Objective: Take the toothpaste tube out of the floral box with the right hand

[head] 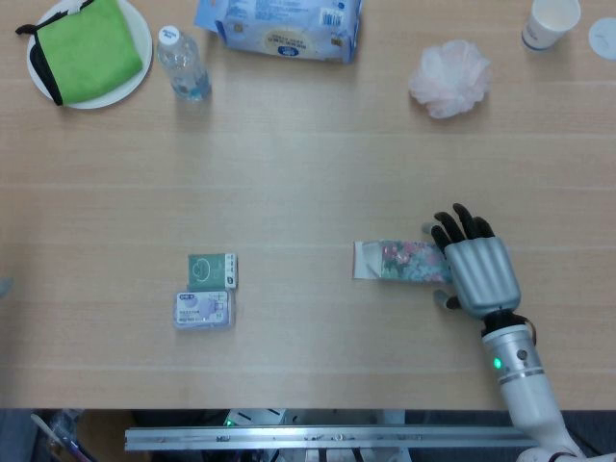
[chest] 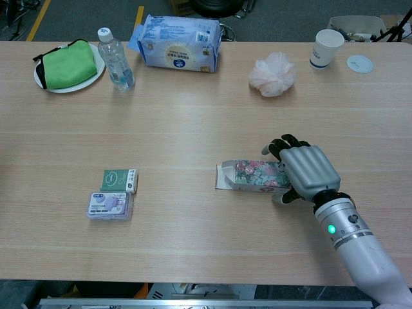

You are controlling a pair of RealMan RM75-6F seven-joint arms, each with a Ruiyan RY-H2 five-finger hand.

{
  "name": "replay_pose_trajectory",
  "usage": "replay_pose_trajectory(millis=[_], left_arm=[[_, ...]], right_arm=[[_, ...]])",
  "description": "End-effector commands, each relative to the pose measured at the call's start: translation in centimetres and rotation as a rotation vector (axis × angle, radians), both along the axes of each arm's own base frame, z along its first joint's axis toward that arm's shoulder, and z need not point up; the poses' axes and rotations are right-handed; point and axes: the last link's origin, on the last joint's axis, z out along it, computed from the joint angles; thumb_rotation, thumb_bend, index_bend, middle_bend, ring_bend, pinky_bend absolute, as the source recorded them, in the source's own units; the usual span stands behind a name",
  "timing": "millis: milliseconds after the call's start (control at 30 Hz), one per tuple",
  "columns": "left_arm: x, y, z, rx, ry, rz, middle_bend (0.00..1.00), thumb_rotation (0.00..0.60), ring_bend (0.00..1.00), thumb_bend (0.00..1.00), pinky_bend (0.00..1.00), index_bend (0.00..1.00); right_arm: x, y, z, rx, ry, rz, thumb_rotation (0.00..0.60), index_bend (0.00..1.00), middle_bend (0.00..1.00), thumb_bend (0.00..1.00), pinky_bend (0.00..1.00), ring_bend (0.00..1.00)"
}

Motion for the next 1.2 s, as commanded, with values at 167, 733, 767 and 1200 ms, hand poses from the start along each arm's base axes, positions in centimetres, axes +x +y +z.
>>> replay_pose_trajectory(millis=[167,733,767,1200], left_arm=[[-0.17,-0.13,0.07,0.003,-0.002,0.003,0.36,0.6,0.33,0.12,0.54,0.4],[-0.24,-0.18,0.0,0.0,0.0,0.007,0.36,0.6,0.33,0.12,0.54,0.4],[-0.24,-0.19,0.0,0.001,0.0,0.007,0.36,0.6,0.33,0.12,0.54,0.4],[-0.33,-0.17,-0.03,0.001,-0.001,0.009,0.36,0.6,0.33,0.12,0.54,0.4]], right_arm=[[-0.23,-0.08,-0.31,0.005,0.005,-0.006,0.6,0.25,0.26,0.0,0.3,0.14],[-0.64,-0.11,-0.32,-0.012,-0.005,-0.012,0.6,0.41,0.46,0.07,0.51,0.35],[-0.64,-0.11,-0.31,-0.012,-0.004,-0.011,0.6,0.42,0.47,0.07,0.52,0.36],[-0.23,0.0,0.6,-0.014,-0.056,-0.009,0.6,0.49,0.52,0.12,0.56,0.42]])
